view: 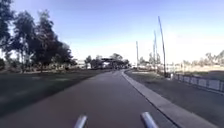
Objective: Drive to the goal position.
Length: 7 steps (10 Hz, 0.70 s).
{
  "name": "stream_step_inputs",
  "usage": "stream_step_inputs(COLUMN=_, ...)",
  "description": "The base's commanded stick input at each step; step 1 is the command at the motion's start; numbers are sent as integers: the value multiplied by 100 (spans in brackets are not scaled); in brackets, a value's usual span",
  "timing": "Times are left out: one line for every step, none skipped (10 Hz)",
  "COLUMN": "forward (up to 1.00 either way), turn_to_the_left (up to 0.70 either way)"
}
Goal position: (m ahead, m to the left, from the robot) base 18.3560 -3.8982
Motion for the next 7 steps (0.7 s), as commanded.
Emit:
stream_step_inputs(forward=98, turn_to_the_left=0)
stream_step_inputs(forward=98, turn_to_the_left=0)
stream_step_inputs(forward=98, turn_to_the_left=0)
stream_step_inputs(forward=98, turn_to_the_left=0)
stream_step_inputs(forward=98, turn_to_the_left=0)
stream_step_inputs(forward=98, turn_to_the_left=0)
stream_step_inputs(forward=98, turn_to_the_left=0)
